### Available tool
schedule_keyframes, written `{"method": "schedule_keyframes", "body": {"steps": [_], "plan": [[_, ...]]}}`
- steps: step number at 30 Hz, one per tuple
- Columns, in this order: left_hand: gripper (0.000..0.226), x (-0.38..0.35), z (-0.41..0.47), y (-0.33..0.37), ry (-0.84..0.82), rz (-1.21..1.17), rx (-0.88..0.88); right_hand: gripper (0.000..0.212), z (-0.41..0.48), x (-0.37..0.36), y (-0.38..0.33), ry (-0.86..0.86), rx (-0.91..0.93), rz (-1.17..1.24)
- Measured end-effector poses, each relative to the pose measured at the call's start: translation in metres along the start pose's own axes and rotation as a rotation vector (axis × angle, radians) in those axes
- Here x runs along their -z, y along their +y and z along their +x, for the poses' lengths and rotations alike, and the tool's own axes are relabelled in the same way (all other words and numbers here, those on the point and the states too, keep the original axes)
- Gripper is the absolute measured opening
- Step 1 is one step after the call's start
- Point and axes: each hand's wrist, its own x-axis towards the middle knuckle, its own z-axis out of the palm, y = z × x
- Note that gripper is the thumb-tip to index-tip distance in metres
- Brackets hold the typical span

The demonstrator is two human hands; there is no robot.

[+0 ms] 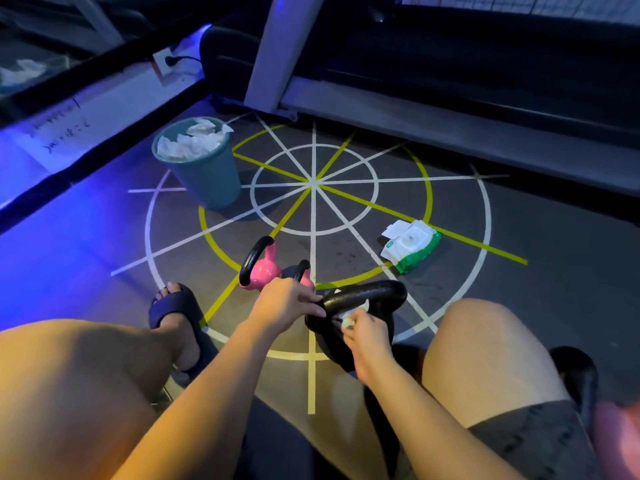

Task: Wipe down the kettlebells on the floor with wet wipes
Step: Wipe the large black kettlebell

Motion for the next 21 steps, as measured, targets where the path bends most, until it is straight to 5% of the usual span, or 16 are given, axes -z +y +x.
{"method": "schedule_keyframes", "body": {"steps": [4, 6, 11, 18, 21], "plan": [[0.032, -0.004, -0.003, -0.003, 0.031, -0.124, 0.053, 0.016, 0.006, 0.007, -0.024, 0.044, 0.039, 0.435], [0.033, -0.005, -0.004, -0.004, 0.043, -0.143, 0.055, 0.015, -0.001, 0.004, -0.023, 0.059, 0.075, 0.398], [0.031, -0.005, -0.003, -0.006, 0.055, -0.161, 0.055, 0.035, -0.012, 0.002, 0.012, 0.006, 0.342, -0.465], [0.032, -0.008, -0.005, -0.006, 0.088, -0.112, 0.055, 0.026, 0.007, 0.006, 0.029, -0.066, 0.982, -1.574], [0.033, -0.008, -0.005, -0.004, 0.086, -0.096, 0.046, 0.033, 0.012, 0.008, 0.029, -0.025, 0.97, -1.811]]}}
